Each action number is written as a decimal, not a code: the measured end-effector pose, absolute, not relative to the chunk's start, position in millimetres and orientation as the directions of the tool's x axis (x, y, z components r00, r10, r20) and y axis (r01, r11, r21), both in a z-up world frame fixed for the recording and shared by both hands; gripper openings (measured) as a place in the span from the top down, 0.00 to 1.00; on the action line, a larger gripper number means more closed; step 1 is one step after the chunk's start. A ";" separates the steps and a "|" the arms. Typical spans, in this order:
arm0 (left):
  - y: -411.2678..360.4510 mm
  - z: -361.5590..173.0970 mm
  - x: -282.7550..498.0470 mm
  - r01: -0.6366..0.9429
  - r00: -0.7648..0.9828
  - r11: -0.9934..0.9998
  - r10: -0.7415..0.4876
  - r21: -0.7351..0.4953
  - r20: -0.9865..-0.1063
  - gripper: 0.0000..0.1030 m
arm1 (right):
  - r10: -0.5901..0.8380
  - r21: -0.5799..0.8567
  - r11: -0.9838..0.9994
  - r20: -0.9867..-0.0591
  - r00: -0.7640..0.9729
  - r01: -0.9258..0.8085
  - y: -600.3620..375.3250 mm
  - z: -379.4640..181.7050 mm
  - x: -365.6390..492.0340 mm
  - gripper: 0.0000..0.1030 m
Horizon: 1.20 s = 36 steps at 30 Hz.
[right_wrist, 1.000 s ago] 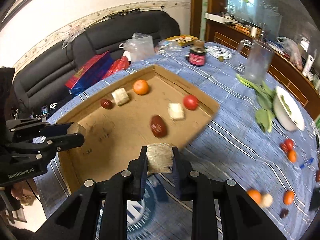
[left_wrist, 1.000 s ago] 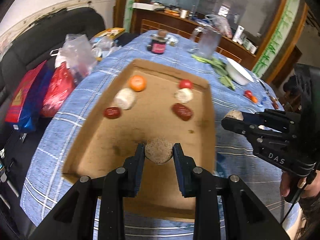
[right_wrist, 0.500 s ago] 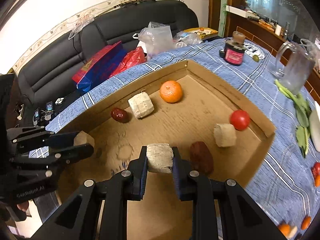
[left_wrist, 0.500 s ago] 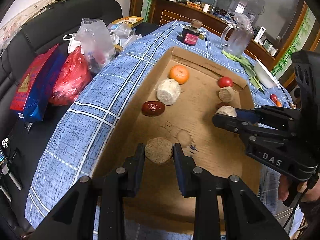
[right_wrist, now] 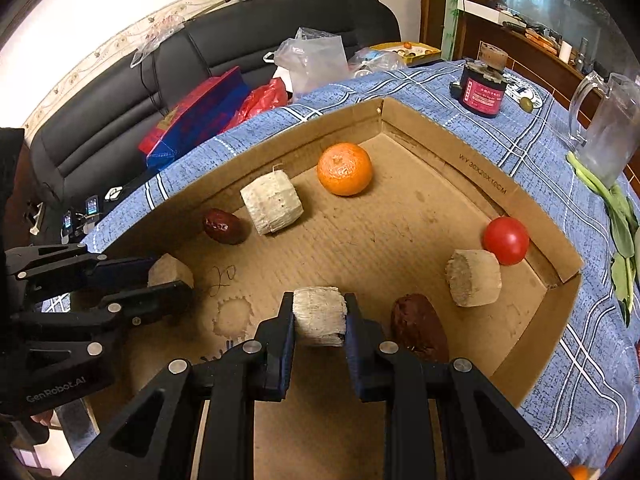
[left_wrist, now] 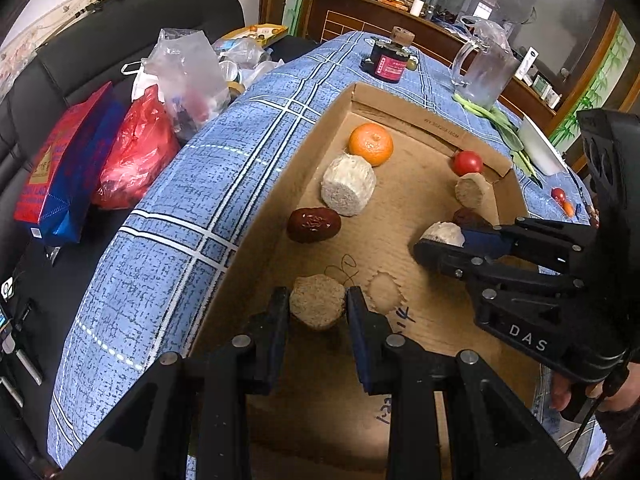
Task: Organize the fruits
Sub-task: 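Open both grippers to release the yam pieces in the tray, then move both grippers back over the table toward the dark dates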
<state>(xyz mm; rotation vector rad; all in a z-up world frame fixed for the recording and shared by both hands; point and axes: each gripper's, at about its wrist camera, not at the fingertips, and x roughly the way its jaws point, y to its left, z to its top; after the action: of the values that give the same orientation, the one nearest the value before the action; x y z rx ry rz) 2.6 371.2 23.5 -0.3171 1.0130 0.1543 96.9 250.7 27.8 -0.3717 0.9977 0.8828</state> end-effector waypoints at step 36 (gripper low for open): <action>353.4 50.5 -35.0 -0.317 0.553 0.940 0.073 -0.128 -0.830 0.44 | 0.442 0.076 0.667 -0.841 0.311 -0.741 194.0 54.8 66.6 0.62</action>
<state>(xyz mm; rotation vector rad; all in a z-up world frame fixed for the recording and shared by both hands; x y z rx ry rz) -35.0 353.4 50.5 -0.2770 0.9605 0.2342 66.6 194.0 54.8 -0.3553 0.9742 0.8030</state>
